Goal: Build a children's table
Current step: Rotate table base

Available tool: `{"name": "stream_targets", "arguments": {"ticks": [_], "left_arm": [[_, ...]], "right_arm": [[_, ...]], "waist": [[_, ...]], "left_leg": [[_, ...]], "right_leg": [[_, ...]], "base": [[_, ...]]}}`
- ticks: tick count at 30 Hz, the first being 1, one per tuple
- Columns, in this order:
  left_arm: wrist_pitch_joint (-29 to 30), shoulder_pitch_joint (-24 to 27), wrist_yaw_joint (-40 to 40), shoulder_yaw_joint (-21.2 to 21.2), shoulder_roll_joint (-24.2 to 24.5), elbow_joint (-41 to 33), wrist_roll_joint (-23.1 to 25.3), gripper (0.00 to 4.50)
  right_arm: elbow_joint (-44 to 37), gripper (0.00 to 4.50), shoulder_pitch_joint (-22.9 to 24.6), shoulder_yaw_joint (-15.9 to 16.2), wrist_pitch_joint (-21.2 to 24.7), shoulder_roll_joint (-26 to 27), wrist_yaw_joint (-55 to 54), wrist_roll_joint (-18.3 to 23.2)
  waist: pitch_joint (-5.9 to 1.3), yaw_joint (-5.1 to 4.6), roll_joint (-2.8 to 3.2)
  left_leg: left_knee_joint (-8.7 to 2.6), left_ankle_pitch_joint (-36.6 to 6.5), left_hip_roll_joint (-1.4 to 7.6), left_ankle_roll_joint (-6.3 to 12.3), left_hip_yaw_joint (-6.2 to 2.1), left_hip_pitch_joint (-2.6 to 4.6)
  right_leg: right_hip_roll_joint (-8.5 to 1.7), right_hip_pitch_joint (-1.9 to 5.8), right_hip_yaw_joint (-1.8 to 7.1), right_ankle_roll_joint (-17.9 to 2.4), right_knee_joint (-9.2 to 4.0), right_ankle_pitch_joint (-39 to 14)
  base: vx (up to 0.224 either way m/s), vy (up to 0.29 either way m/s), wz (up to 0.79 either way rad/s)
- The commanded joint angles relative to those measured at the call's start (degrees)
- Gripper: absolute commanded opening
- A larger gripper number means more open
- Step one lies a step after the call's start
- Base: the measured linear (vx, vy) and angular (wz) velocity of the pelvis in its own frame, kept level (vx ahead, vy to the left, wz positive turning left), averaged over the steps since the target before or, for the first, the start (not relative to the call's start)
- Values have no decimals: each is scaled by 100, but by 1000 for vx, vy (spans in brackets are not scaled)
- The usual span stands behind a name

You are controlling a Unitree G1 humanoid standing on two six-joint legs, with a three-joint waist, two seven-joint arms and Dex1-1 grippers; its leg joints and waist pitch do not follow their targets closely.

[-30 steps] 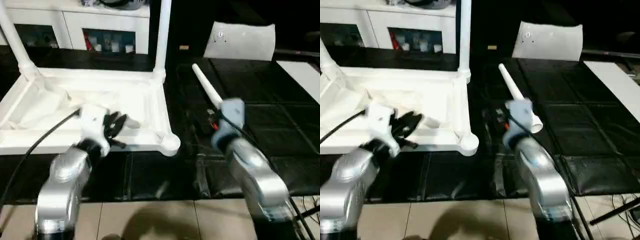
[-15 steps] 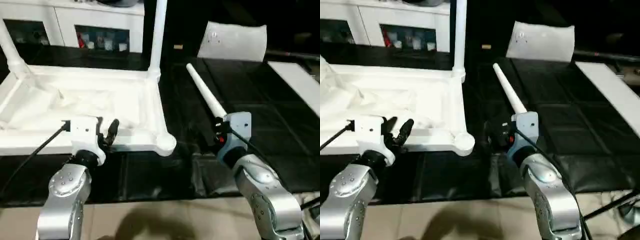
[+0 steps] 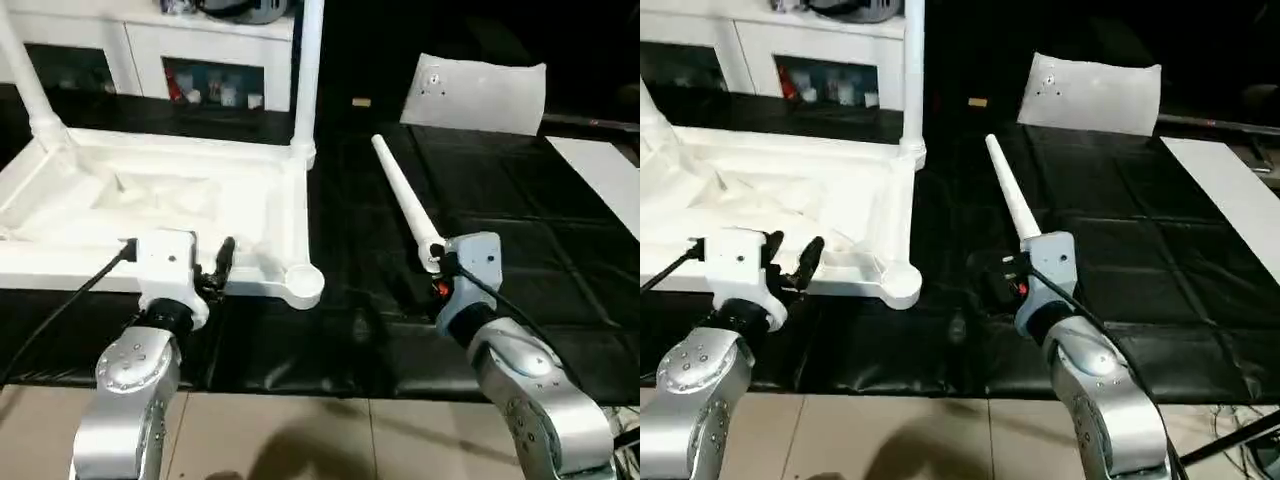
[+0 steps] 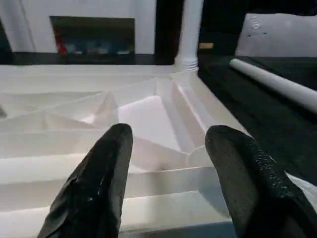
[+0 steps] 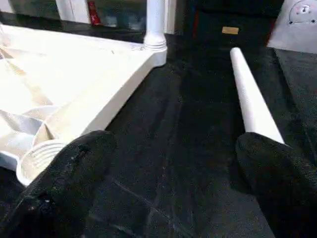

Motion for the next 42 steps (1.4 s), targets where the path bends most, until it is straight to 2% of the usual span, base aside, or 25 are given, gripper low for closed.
{"name": "stream_targets", "arguments": {"ticks": [1, 3, 5, 6, 8, 9, 10, 12, 14, 15, 16, 17, 18, 19, 20, 21, 22, 24, 25, 26, 28, 30, 32, 37, 42], "left_arm": [[37, -4, -14, -14, 44, -61, -45, 303], [33, 7, -16, -19, 46, -64, -66, 303], [30, 12, -18, -25, 49, -64, -73, 303], [31, 15, -22, -28, 47, -65, -73, 303], [38, 26, -30, -28, 38, -81, -91, 303], [49, 32, -43, -29, 38, -94, -111, 313], [46, 36, -63, -33, 40, -104, -145, 324], [44, 33, -82, -46, 54, -106, -157, 346], [40, 11, -108, -63, 95, -102, -158, 350], [36, 3, -116, -71, 111, -102, -161, 359], [40, -14, -124, -78, 126, -105, -166, 387], [51, -31, -131, -79, 134, -107, -166, 391], [62, -41, -138, -75, 138, -109, -163, 393], [68, -53, -145, -68, 147, -114, -167, 393], [74, -59, -141, -68, 154, -118, -174, 418], [79, -63, -141, -73, 164, -121, -174, 418], [72, -63, -166, -90, 200, -125, -180, 435], [75, -53, -191, -113, 239, -135, -196, 443], [85, -45, -196, -130, 256, -145, -187, 443], [97, -21, -216, -167, 286, -172, -177, 443], [138, -3, -248, -204, 306, -228, -206, 443], [261, -19, -273, -230, 326, -277, -223, 443], [279, -47, -307, -252, 366, -305, -214, 443], [405, -145, -358, -289, 471, -417, -265, 443], [851, -103, -771, -302, 833, -789, -564, 443]], "right_arm": [[-116, 450, -27, 16, 61, -21, 59, 34], [-106, 450, -43, 32, 45, -41, 82, 18], [-97, 450, -57, 46, 40, -55, 89, 12], [-92, 450, -64, 52, 38, -61, 95, 9], [-82, 450, -78, 68, 30, -75, 113, 11], [-77, 450, -86, 77, 27, -79, 116, 12], [-71, 450, -94, 87, 25, -82, 120, 15], [-56, 450, -112, 115, 14, -87, 133, 7], [-45, 450, -139, 147, 3, -80, 138, -16], [-43, 450, -145, 154, -1, -76, 138, -22], [-36, 450, -150, 159, 17, -69, 139, -21], [-27, 450, -155, 171, 41, -68, 139, -18], [-19, 450, -157, 170, 68, -59, 135, -2], [-13, 450, -160, 173, 84, -52, 132, 15], [-11, 450, -167, 170, 78, -51, 135, 24], [-10, 450, -178, 162, 80, -44, 130, 31], [-17, 450, -199, 169, 56, -55, 121, 3], [-19, 450, -219, 170, 49, -65, 113, -17], [-18, 450, -231, 157, 83, -63, 91, -21], [-10, 450, -263, 123, 161, -58, 35, -35], [48, 450, -392, 54, 400, -66, -118, -117], [149, 450, -563, 31, 685, -115, -274, -257], [336, 450, -783, 17, 897, -169, -350, -338], [1162, 450, -1514, -22, 1238, -293, -189, -265], [3216, 450, -2882, -133, 818, -235, -104, -351]], "waist": [[-195, 1, 59], [-193, -117, 157], [-151, -243, 184], [-44, -273, 137], [-27, -123, -86], [-56, -5, -142], [-74, 98, -78], [-203, 65, -39], [-223, -78, 155], [-344, -275, 290], [-375, -381, 199], [-369, -420, 193], [-360, -478, 228], [-307, -467, 116], [-297, -456, -2], [-354, -342, -259], [-346, -89, -231], [-485, -23, -202], [-405, -79, -204], [-302, -142, -90], [-265, -325, 171], [-443, -327, 178], [-425, -291, 132], [-314, -326, 83], [-316, -301, 22]], "left_leg": [[-351, -1062, 423, 149, -157, 112], [-668, -2406, 971, 131, -459, 407], [-1097, -3889, 1289, -54, -645, 486], [-1194, -4497, 1129, -214, -493, 429], [-207, -2963, 316, -148, -52, 433], [425, -1015, 158, 281, -49, 50], [386, -563, 192, 300, -176, -176], [-55, -289, 236, 353, -112, -82], [-555, -719, 732, 407, -350, 317], [-782, -968, 1267, 635, -886, 802], [-723, -723, 1277, 1197, -965, 1039], [-667, -397, 1187, 1553, -927, 1030], [-576, 215, 1052, 1614, -442, 1108], [-730, 56, 815, 925, 97, 796], [-768, -414, 722, 701, 261, 703], [-444, -1429, 237, 304, 492, 583], [20, -1504, 95, 379, 204, 107], [475, -514, 155, 321, -124, -245], [467, -147, 155, 199, -192, -386], [120, 254, 249, 126, -190, -255], [-524, -108, 442, 76, -226, -194], [-344, 378, 517, -33, -282, 183], [-321, 1643, 426, -154, -225, 6], [-508, -1009, 420, -667, -156, 37], [-477, -1044, 405, -489, -95, 47]], "right_leg": [[-937, 211, 457, 1552, -1097, -3173], [-995, 245, 354, 869, -910, -2522], [-930, 327, 324, 306, -178, -1418], [-945, 285, 380, 124, -117, -1508], [-1490, 216, 670, 414, -1250, -4739], [-1770, 468, 987, 689, -1371, -5783], [-1734, 637, 917, 653, -1257, -5093], [-1181, 674, 534, 337, -1082, -3503], [-780, 405, 268, 194, -720, -2117], [-761, 92, 153, 148, -51, -1069], [-752, -311, 263, 290, 284, -559], [-767, -437, 319, 416, 364, -399], [-778, -706, 368, 506, 344, -85], [-668, -547, 234, 357, 270, 392], [-684, -431, 293, 213, 67, 455], [-741, -138, 664, -208, -389, -354], [-1441, 412, 1202, -521, -824, -2354], [-1669, 761, 1468, -1165, -802, -2167], [-1519, 694, 1288, -1391, -749, -1465], [-1305, 383, 944, -1404, -747, -1324], [-738, 217, 500, -638, -489, -1119], [-780, 27, 605, -489, -289, 724], [-808, 152, 652, -466, -240, 2221], [-903, 167, 698, -325, -451, -226], [-938, 77, 750, -233, -534, -1158]], "base": [[0, 0, 0], [1, 74, -3], [20, 69, -4], [0, 0, 0], [0, 0, 0], [85, 20, -10], [85, 20, -10], [91, 62, 1], [108, 78, 7], [154, 59, 6], [154, 59, 6], [143, 30, 11], [114, -3, -14], [114, -3, -14], [97, -53, -60], [85, -82, -65], [85, -82, -65], [96, -69, -21], [105, -65, -12], [92, -46, -9], [94, 9, -16], [104, 21, 4], [46, 7, 4], [-26, -4, -2], [-21, -17, -1]]}}
